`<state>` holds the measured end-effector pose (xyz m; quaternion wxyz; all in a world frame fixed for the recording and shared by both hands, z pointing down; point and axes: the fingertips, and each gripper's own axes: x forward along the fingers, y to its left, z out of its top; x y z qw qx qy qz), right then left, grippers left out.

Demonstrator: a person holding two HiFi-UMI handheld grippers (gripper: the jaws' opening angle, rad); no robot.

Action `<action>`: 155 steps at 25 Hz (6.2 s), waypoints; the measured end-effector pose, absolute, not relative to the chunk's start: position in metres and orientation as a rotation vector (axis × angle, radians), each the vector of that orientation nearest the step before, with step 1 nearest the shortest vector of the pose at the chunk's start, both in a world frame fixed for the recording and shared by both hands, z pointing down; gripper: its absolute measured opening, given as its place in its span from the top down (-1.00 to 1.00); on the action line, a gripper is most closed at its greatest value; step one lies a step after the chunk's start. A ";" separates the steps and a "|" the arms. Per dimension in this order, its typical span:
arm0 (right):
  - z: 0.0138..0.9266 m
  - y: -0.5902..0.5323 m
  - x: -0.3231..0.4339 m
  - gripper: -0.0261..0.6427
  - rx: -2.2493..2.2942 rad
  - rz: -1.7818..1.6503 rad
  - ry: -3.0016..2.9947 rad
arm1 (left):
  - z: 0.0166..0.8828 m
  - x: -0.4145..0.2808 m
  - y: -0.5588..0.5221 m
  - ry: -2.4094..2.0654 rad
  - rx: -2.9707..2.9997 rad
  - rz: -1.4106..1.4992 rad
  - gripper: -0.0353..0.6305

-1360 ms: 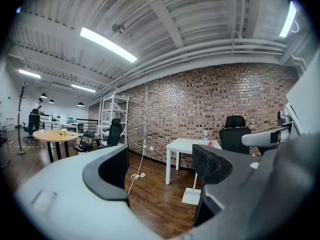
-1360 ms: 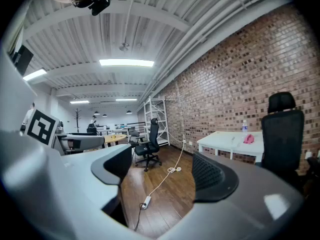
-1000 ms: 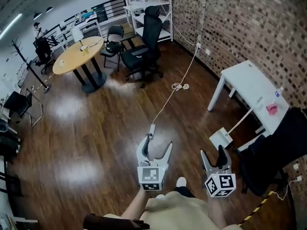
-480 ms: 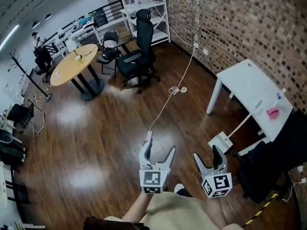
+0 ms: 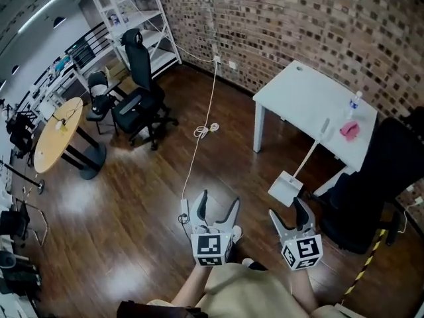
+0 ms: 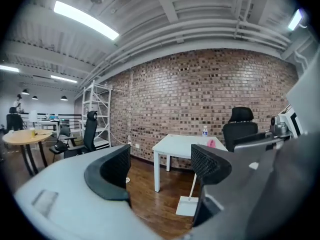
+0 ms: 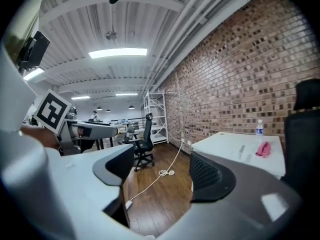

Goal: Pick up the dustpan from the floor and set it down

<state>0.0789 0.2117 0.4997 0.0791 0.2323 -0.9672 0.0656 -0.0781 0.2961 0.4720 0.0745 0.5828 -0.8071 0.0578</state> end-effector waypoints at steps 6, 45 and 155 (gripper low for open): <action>0.499 0.138 0.099 -0.02 1.074 0.244 -2.785 | 0.461 -0.077 0.195 -2.245 2.045 0.166 -0.18; 0.508 -0.160 0.186 0.05 1.638 0.326 -2.621 | 0.467 -0.013 -0.174 -1.890 2.383 0.200 -0.14; 0.411 -0.227 0.163 0.58 2.277 0.011 -2.275 | 0.415 -0.107 -0.258 -1.862 2.523 0.016 -0.02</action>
